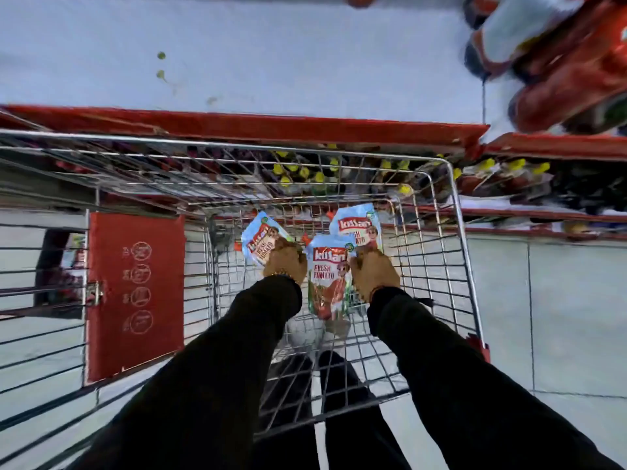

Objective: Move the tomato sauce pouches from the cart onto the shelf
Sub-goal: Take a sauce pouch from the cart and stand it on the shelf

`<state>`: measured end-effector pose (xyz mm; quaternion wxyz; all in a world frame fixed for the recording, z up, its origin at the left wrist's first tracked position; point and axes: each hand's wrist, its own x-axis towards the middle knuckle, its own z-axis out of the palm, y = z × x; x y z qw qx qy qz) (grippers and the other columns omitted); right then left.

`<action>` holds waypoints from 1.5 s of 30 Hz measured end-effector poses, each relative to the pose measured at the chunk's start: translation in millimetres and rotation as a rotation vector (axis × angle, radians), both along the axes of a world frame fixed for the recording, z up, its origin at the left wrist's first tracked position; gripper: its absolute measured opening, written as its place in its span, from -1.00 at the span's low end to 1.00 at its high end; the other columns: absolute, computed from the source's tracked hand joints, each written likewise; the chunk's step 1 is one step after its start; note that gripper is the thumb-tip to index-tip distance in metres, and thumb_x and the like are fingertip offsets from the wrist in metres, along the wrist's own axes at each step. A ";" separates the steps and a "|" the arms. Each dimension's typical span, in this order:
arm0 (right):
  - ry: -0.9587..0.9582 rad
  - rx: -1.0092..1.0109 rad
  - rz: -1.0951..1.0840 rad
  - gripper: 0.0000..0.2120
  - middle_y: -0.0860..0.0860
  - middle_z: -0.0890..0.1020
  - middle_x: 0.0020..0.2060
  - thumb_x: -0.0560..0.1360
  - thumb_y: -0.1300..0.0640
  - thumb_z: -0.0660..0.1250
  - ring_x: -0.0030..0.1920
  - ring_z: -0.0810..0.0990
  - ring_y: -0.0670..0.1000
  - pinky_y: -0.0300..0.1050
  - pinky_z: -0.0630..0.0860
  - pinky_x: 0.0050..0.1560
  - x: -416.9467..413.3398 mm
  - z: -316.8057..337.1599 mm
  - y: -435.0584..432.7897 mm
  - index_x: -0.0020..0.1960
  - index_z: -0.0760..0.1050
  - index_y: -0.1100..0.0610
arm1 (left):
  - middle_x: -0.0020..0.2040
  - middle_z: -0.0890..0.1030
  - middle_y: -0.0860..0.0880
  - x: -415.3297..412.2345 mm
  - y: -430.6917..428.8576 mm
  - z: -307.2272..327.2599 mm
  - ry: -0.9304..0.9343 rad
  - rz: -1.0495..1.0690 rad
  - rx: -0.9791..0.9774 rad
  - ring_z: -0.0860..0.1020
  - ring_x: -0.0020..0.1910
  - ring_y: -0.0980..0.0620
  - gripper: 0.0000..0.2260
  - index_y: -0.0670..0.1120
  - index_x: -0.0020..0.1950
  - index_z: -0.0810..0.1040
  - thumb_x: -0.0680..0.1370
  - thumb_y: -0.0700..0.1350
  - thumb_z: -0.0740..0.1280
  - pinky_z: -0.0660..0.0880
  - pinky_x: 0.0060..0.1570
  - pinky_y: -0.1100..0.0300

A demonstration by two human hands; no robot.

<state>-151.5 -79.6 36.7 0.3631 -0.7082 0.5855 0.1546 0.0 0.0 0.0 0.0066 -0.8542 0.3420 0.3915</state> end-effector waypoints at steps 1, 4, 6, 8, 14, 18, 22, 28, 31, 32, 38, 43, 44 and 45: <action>-0.029 0.024 -0.073 -0.68 0.19 0.65 0.20 0.63 0.04 0.22 0.20 0.62 0.24 0.07 0.57 0.17 1.2 -5.8 -3.5 0.31 0.54 0.15 | 0.32 0.51 -0.24 0.0 -0.7 -3.7 -0.003 0.009 0.023 0.56 0.22 -0.26 -0.66 -0.18 0.31 0.55 0.66 -0.06 0.14 0.52 0.24 -0.04; -0.085 0.051 -0.210 -0.69 0.18 0.68 0.18 0.60 0.11 0.29 0.20 0.64 0.21 0.03 0.57 0.21 3.5 -18.8 -12.1 0.32 0.53 0.16 | 0.29 0.54 -0.25 -0.4 -1.0 -15.1 0.016 0.032 0.007 0.55 0.23 -0.27 -0.66 -0.19 0.29 0.56 0.65 -0.04 0.16 0.49 0.31 -0.02; -0.102 0.080 -0.223 -0.69 0.18 0.70 0.15 0.59 0.12 0.32 0.18 0.66 0.19 -0.01 0.59 0.18 5.4 -25.3 -13.9 0.31 0.54 0.17 | 0.28 0.54 -0.24 -0.1 -4.2 -18.9 0.031 0.046 -0.004 0.52 0.29 -0.25 -0.67 -0.19 0.29 0.56 0.64 -0.05 0.18 0.46 0.36 -0.03; -0.119 0.101 -0.222 -0.75 0.14 0.72 0.11 0.58 0.13 0.34 0.10 0.69 0.16 -0.13 0.57 0.08 3.8 -29.4 -13.1 0.22 0.60 0.15 | 0.23 0.55 -0.25 1.5 -5.6 -17.8 0.028 0.068 -0.035 0.54 0.24 -0.27 -0.70 -0.21 0.22 0.59 0.63 -0.06 0.22 0.49 0.30 -0.08; -0.150 0.129 -0.231 -0.81 0.17 0.73 0.03 0.57 0.15 0.36 -0.07 0.65 0.11 -0.20 0.47 -0.05 -13.6 -22.8 0.5 0.08 0.65 0.24 | 0.08 0.66 -0.23 -3.9 22.0 3.6 0.049 0.021 -0.174 0.61 0.10 -0.25 -0.73 -0.19 0.22 0.54 0.63 -0.05 0.24 0.58 0.09 -0.05; -0.169 0.153 -0.196 -0.78 0.24 0.72 -0.01 0.59 0.15 0.35 0.01 0.67 0.20 -0.14 0.48 -0.05 -19.8 -2.3 15.1 0.04 0.62 0.32 | 0.14 0.67 -0.20 -7.6 50.8 24.9 0.133 0.020 -0.285 0.63 0.11 -0.21 -0.73 -0.18 0.28 0.51 0.62 -0.10 0.28 0.58 0.11 0.00; -0.230 0.141 -0.189 -0.79 0.25 0.68 0.05 0.58 0.20 0.37 0.09 0.65 0.23 0.06 0.58 0.18 -22.0 28.8 31.6 0.07 0.59 0.36 | 0.13 0.68 -0.15 -7.2 79.5 49.6 0.171 0.021 -0.350 0.66 0.07 -0.12 -0.73 -0.13 0.29 0.51 0.61 -0.11 0.29 0.57 0.04 0.13; -0.370 0.045 -0.173 -0.87 0.09 0.70 -0.07 0.58 0.23 0.36 -0.19 0.62 -0.13 -0.11 0.61 0.12 -0.2 89.0 57.9 0.05 0.62 0.26 | -0.02 0.68 -0.21 14.3 108.0 102.6 0.213 0.158 -0.526 0.67 -0.04 -0.18 -0.88 -0.23 0.06 0.51 0.60 -0.19 0.30 0.63 -0.03 -0.07; -0.457 0.019 -0.152 -0.77 0.06 0.73 0.00 0.59 0.22 0.34 -0.11 0.67 -0.10 -0.15 0.61 0.07 19.2 123.6 64.8 0.22 0.61 0.22 | 0.01 0.68 -0.16 34.2 118.5 137.5 0.181 0.203 -0.647 0.67 -0.02 -0.06 -0.92 -0.20 0.04 0.51 0.61 -0.20 0.30 0.63 -0.01 0.05; -0.488 0.007 -0.147 -0.75 0.06 0.73 0.02 0.59 0.21 0.33 -0.07 0.68 -0.05 -0.14 0.62 0.08 27.3 135.2 66.0 0.24 0.60 0.22 | 0.06 0.69 -0.14 41.8 122.0 150.0 0.163 0.210 -0.687 0.66 0.00 -0.01 -0.91 -0.19 0.07 0.53 0.61 -0.19 0.30 0.62 -0.01 0.14; -0.631 -0.189 -0.033 -0.82 -0.05 0.72 -0.05 0.59 0.13 0.35 -0.07 0.65 -0.11 -0.33 0.56 -0.03 86.4 202.7 69.6 0.15 0.64 0.12 | 0.01 0.70 -0.08 98.8 132.2 215.3 0.018 0.252 -0.933 0.68 -0.04 0.00 -0.84 -0.14 0.15 0.61 0.61 -0.17 0.30 0.63 0.01 0.10; -0.764 -0.290 -0.035 -0.83 -0.18 0.65 -0.18 0.58 0.12 0.37 -0.20 0.61 -0.37 -0.49 0.52 -0.12 143.1 253.7 67.7 0.14 0.64 0.11 | 0.00 0.65 0.06 155.6 126.7 262.9 -0.130 0.195 -1.141 0.63 -0.07 0.12 -0.84 -0.12 0.14 0.62 0.60 -0.21 0.30 0.56 0.00 0.32; -0.791 -0.305 -0.030 -0.82 -0.18 0.65 -0.18 0.58 0.12 0.38 -0.21 0.61 -0.38 -0.52 0.51 -0.14 155.1 263.6 66.0 0.14 0.64 0.11 | 0.00 0.65 0.05 167.4 124.8 272.0 -0.159 0.189 -1.177 0.63 -0.07 0.13 -0.83 -0.11 0.14 0.61 0.60 -0.20 0.29 0.53 -0.01 0.38; -0.810 -0.326 -0.020 -0.83 -0.17 0.66 -0.18 0.57 0.12 0.38 -0.21 0.61 -0.37 -0.52 0.50 -0.14 167.0 273.7 64.1 0.14 0.64 0.10 | 0.00 0.66 0.04 178.9 122.8 280.7 -0.189 0.192 -1.208 0.62 -0.07 0.14 -0.83 -0.11 0.15 0.61 0.61 -0.18 0.29 0.51 -0.01 0.40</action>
